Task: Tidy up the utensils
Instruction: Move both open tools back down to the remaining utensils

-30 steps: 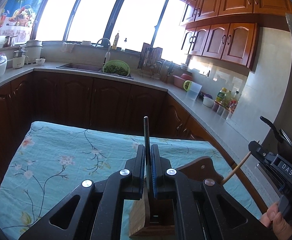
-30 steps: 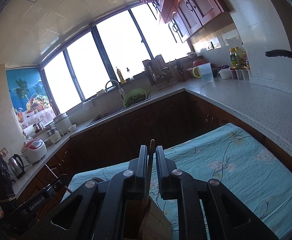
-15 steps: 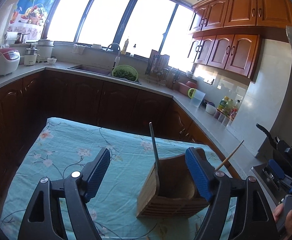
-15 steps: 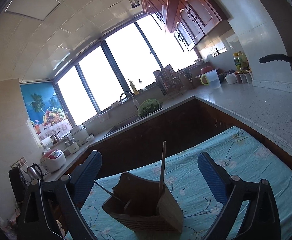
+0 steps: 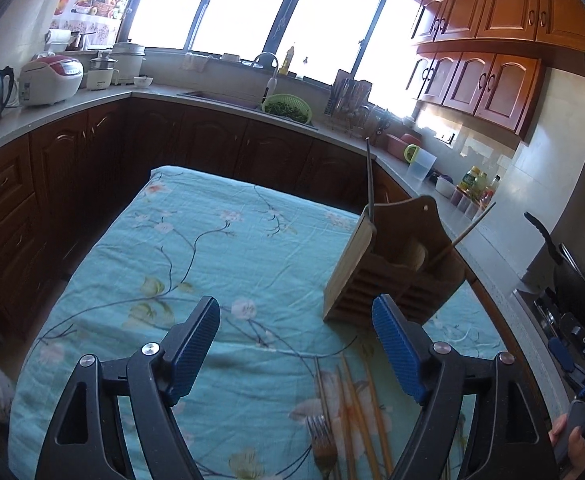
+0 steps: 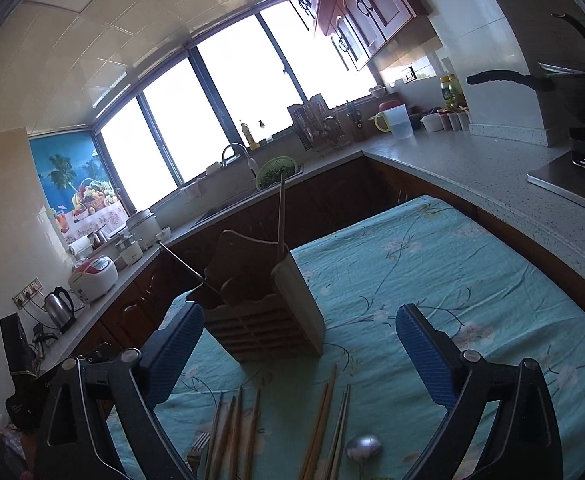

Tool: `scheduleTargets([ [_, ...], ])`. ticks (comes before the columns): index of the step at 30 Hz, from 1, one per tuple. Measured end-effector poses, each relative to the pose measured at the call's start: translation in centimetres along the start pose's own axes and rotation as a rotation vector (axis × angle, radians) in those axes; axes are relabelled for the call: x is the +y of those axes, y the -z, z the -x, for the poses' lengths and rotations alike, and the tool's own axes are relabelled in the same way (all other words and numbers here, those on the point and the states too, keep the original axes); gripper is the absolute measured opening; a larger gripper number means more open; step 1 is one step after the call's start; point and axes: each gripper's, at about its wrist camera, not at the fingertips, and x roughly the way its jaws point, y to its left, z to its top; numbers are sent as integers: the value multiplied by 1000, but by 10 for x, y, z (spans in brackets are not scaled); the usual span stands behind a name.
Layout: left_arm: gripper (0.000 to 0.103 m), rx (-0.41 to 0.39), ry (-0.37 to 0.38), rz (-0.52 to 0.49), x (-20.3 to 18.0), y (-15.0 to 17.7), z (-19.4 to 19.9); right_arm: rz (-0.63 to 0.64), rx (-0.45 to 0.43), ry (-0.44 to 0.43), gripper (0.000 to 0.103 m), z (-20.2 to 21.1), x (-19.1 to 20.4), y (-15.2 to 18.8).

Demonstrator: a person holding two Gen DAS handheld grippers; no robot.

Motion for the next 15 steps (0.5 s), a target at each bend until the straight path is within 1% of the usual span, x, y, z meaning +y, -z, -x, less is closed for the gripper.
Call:
scheduleTargets([
  [5, 78, 65, -11, 40, 9, 18, 9, 34, 36, 48, 98, 14, -4, 24],
  [9, 78, 115, -17, 67, 15, 22, 6, 32, 92, 64, 98, 13, -10, 39],
  [15, 78, 153, -28, 64, 11, 22, 5, 30, 141, 81, 98, 7, -15, 51],
])
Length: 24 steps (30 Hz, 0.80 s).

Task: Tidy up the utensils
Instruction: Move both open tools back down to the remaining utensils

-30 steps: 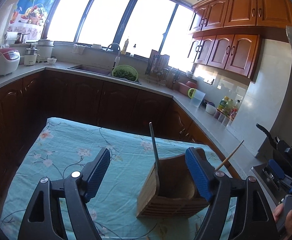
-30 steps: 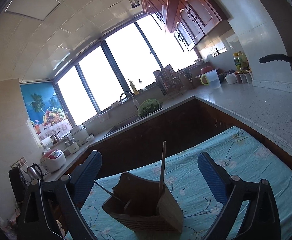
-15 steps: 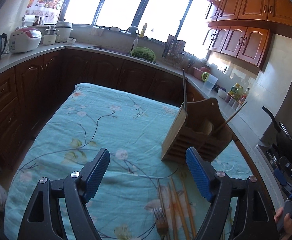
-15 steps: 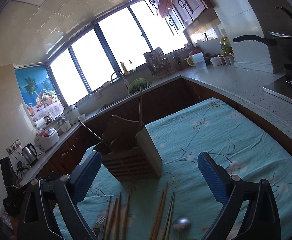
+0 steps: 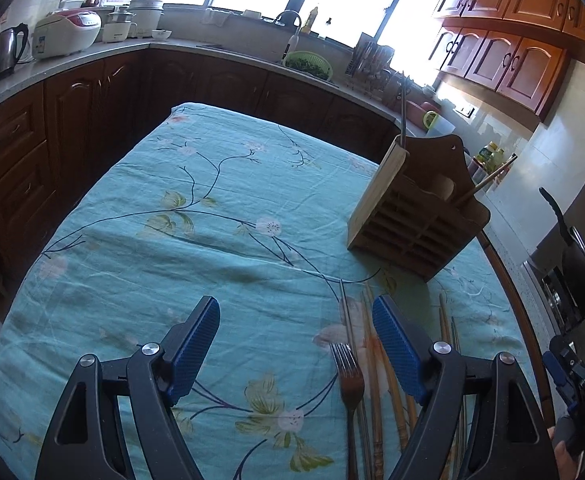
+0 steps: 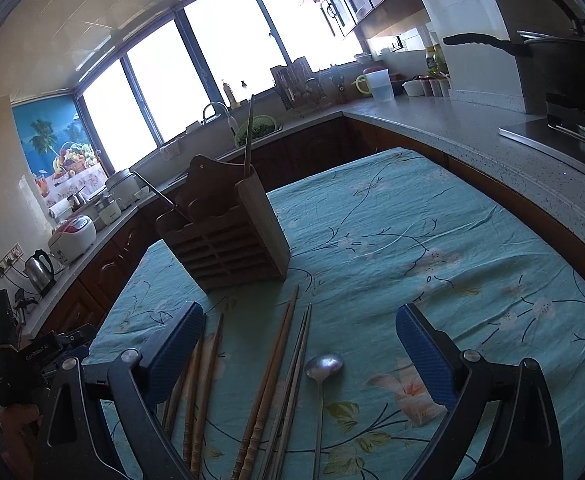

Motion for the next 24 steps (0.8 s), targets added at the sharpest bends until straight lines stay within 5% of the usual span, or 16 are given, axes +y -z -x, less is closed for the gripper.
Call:
scheduleTargets([
  [8, 78, 45, -6, -36, -14, -1, -12, 63, 54, 12, 94, -19, 12, 2],
  [15, 73, 107, -13, -78, -27, -7, -39, 73, 116, 6, 63, -45, 17, -4],
  [20, 57, 187, -9, -137, -42, -15, -70, 60, 181, 0, 41, -74, 17, -12],
  [24, 51, 236, -10, -163, -51, -21, -95, 61, 246, 10, 33, -106, 17, -16],
])
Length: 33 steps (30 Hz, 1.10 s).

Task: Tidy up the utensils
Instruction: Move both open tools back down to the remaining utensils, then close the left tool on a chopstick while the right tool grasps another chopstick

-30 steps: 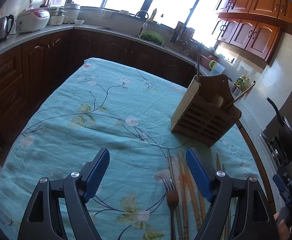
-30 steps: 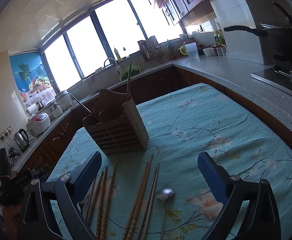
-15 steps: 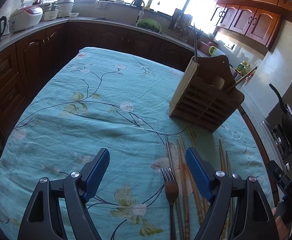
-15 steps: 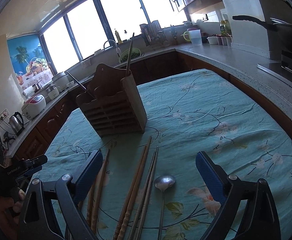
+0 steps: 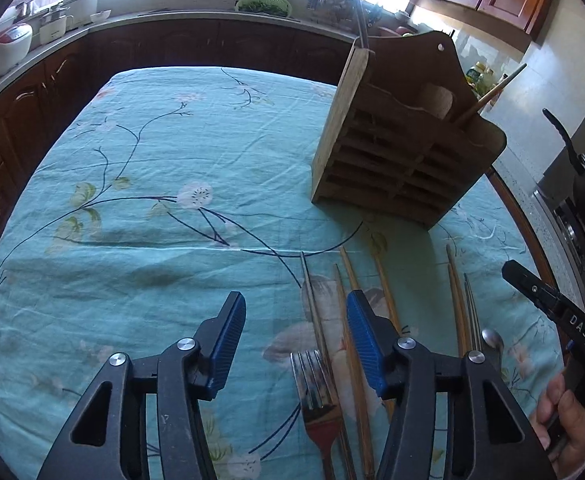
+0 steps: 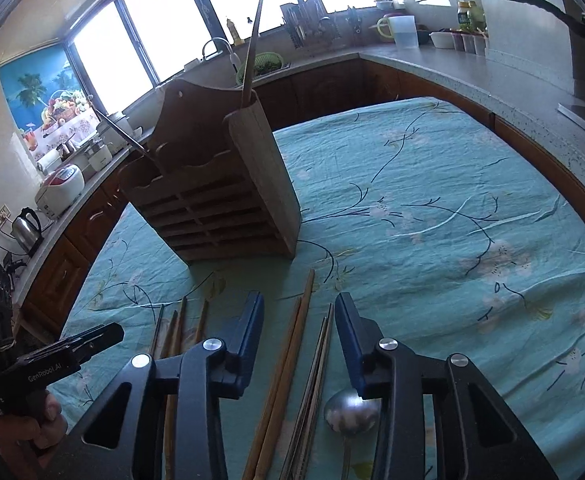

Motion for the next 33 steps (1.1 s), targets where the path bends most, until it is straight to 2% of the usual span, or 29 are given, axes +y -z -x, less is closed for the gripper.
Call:
scheduleTargets([
  [2, 47, 20, -8, -10, -4, -5, -11, 2, 32, 12, 26, -16, -1, -4],
  [8, 35, 88, -22, -22, -6, -12, -42, 13, 102, 46, 17, -52, 0, -11],
  [12, 30, 76, -60, -62, -12, -14, -47, 44, 143, 80, 10, -69, 6, -13],
  [17, 8, 51, -119, -126, -27, -10, -55, 125, 148, 145, 8, -75, 18, -11],
  [19, 5, 42, -126, -135, -31, -9, -56, 128, 148, 146, 7, -75, 19, -10],
  [26, 3, 46, -42, -59, -19, -14, -48, 38, 122, 71, 5, -62, 9, -11],
  [33, 2, -39, 56, -3, -8, -15, 7, 23, 13, -16, 5, -3, 17, -17],
])
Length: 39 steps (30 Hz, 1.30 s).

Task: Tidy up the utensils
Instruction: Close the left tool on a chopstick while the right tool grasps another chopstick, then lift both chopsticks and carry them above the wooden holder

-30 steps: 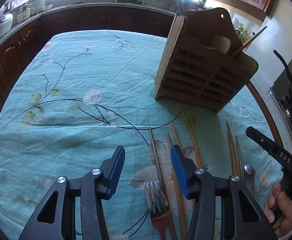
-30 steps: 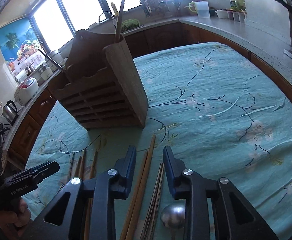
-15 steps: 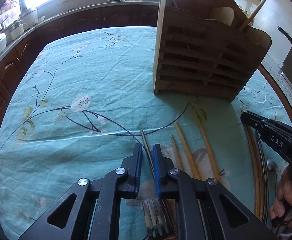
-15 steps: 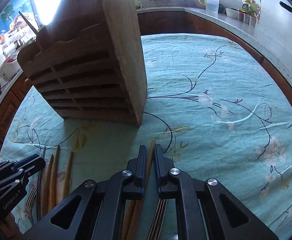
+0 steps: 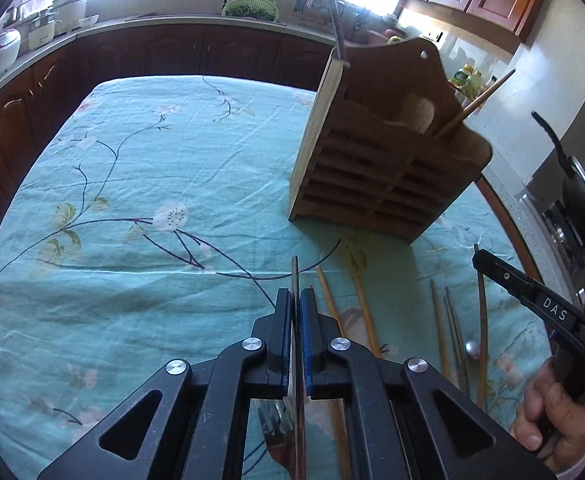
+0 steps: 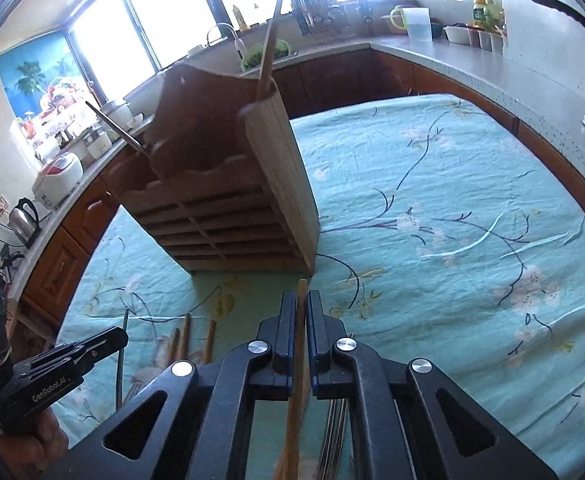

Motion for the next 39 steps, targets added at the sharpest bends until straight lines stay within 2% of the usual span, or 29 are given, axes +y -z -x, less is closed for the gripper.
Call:
scheduleTargets([
  [9, 2, -127, 105, 17, 9, 11, 87, 5, -138, -79, 5, 80, 16, -11],
  [17, 2, -218, 158, -5, 9, 21, 144, 45, -254, -99, 5, 134, 27, -18],
  [25, 2, -270, 169, -14, 10, 21, 161, 47, -313, -118, 5, 155, 30, -30],
  [39, 2, -307, 171, -21, 9, 7, 157, 40, -350, -123, 5, 152, 31, -44],
])
